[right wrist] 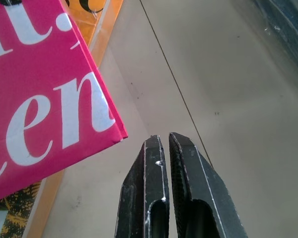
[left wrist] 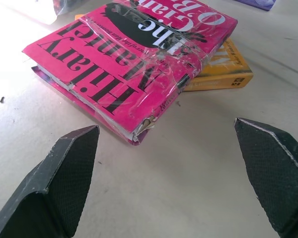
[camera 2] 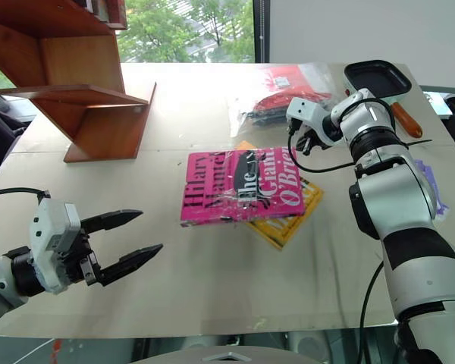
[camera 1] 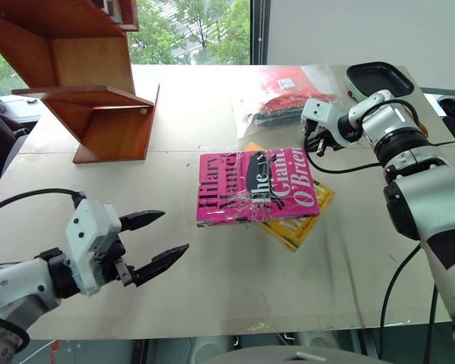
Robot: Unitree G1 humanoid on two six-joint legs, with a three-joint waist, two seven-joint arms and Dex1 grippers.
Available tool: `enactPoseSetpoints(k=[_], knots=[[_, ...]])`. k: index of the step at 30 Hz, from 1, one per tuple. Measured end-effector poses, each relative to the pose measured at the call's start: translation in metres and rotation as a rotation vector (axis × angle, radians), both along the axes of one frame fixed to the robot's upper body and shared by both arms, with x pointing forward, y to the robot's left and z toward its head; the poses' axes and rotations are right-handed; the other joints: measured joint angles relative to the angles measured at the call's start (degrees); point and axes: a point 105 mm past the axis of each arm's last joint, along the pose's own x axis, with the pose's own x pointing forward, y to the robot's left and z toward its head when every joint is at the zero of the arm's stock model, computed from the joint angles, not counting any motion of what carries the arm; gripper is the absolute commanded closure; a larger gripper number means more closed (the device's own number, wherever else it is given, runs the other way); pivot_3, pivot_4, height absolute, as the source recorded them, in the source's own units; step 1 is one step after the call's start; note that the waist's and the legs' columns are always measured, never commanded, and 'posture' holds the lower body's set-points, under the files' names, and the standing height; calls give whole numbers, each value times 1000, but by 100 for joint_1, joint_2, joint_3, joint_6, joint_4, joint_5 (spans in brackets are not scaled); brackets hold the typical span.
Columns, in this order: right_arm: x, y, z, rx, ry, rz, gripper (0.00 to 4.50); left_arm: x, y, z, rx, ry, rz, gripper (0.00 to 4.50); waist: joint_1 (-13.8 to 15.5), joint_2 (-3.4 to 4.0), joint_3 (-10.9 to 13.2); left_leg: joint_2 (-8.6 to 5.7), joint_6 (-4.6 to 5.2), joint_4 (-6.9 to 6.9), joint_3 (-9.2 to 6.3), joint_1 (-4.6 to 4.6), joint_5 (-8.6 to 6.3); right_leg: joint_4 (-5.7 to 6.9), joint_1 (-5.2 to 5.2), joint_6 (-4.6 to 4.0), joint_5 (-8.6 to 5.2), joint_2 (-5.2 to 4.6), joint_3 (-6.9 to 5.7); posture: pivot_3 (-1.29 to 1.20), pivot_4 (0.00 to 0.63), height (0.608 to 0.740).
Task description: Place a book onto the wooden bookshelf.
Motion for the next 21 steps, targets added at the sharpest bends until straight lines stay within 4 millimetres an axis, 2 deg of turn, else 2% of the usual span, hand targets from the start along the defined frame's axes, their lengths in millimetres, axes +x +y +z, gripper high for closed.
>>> enactPoseSetpoints(k=[4, 7, 14, 18, 21], knots=[[11, 5, 9, 42, -103, -52, 4461, 0, 0, -1, 1, 4, 2, 0, 0, 0, 0, 0, 0, 0, 0, 0, 0, 0, 0, 0, 0, -1, 0, 0, 150, 740], [12, 18, 16, 87, -129, -32, 4461, -1, 1, -2, -1, 13, 7, 0, -1, 0, 0, 0, 0, 0, 0, 0, 0, 1, 0, 0, 0, 0, 0, 0, 150, 740], [-2, 37, 10, 118, -18, 85, 4461, -6, 2, -6, -5, 29, 20, 0, 12, 0, 0, 0, 0, 0, -1, -2, 0, -1, 0, 0, 0, -1, -3, 0, 150, 740], [-9, 40, 8, 111, 31, 143, 4461, -7, 2, -6, -3, 31, 20, 0, 7, 1, 0, 0, 0, 0, -1, 0, 0, 0, 0, 0, 0, -1, -2, 0, 150, 740], [-13, 35, 9, 93, 56, 162, 4461, -6, 1, -6, -3, 30, 19, 0, 11, 0, 0, 0, 0, 0, -1, -1, 0, -1, 0, 0, 0, -2, -3, 0, 150, 740]])
